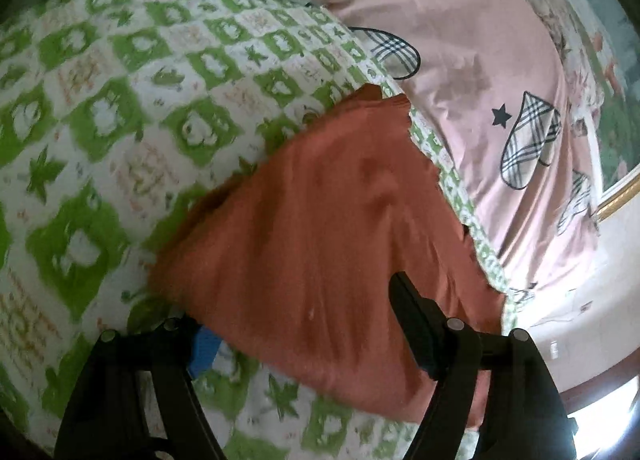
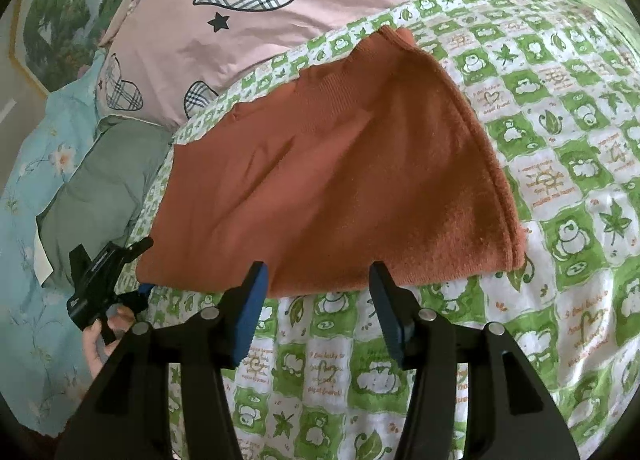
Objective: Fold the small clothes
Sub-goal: 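Grasp the folded sweater edge with the left gripper while the right tool approaches, then pinch the sweater's side edge with the right gripper while the left gripper holds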
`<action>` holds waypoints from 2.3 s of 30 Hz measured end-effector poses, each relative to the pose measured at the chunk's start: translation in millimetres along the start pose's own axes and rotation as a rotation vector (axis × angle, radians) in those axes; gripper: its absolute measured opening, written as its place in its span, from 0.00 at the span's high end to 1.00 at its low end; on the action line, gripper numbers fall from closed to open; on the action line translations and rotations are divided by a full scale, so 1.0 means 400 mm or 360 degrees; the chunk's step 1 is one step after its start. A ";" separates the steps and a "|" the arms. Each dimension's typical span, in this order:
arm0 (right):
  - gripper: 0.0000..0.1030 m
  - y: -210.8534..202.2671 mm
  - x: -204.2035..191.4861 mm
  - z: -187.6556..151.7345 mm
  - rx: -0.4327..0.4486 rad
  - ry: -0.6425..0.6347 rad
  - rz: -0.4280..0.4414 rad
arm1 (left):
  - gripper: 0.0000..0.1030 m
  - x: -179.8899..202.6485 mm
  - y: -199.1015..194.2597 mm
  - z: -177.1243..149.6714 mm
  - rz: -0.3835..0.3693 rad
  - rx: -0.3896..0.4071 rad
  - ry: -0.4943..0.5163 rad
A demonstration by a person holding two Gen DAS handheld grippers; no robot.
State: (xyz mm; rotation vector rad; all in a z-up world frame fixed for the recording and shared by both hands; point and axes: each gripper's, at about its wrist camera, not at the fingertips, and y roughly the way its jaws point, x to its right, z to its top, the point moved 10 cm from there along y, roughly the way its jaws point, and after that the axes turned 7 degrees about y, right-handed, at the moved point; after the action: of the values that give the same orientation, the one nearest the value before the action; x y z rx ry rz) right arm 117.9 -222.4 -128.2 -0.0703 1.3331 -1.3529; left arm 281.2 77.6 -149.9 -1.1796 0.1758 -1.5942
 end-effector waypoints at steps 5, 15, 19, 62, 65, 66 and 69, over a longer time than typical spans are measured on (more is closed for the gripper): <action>0.48 0.010 0.000 0.023 0.0002 -0.0004 0.0028 | 0.87 0.009 0.000 0.033 0.0053 0.0017 0.0057; 0.48 0.017 -0.020 0.160 -0.0039 0.0050 0.0214 | 0.93 0.383 -0.038 -0.026 -0.0040 0.0097 0.0809; 0.47 0.060 -0.041 0.206 -0.0121 0.0071 0.0271 | 0.94 0.521 0.052 -0.169 -0.0036 -0.0015 0.1189; 0.87 0.096 0.100 0.434 -0.0066 -0.0037 0.0131 | 0.94 0.854 0.145 -0.577 -0.0525 -0.0379 0.1508; 0.87 0.096 0.114 0.432 -0.0043 -0.0069 0.0034 | 0.94 0.856 0.155 -0.583 -0.0515 -0.0382 0.1535; 0.88 0.103 0.133 0.429 -0.0053 -0.0051 0.0012 | 0.94 0.846 0.163 -0.585 -0.0511 -0.0404 0.1528; 0.88 0.126 0.179 0.407 -0.0080 -0.0029 -0.0060 | 0.94 0.826 0.188 -0.603 -0.0501 -0.0465 0.1522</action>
State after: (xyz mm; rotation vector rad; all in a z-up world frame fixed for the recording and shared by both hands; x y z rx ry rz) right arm 240.9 -358.5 -151.6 -0.1422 1.3567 -1.3471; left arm 178.6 -324.7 -123.4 -0.5686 0.8949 -2.3753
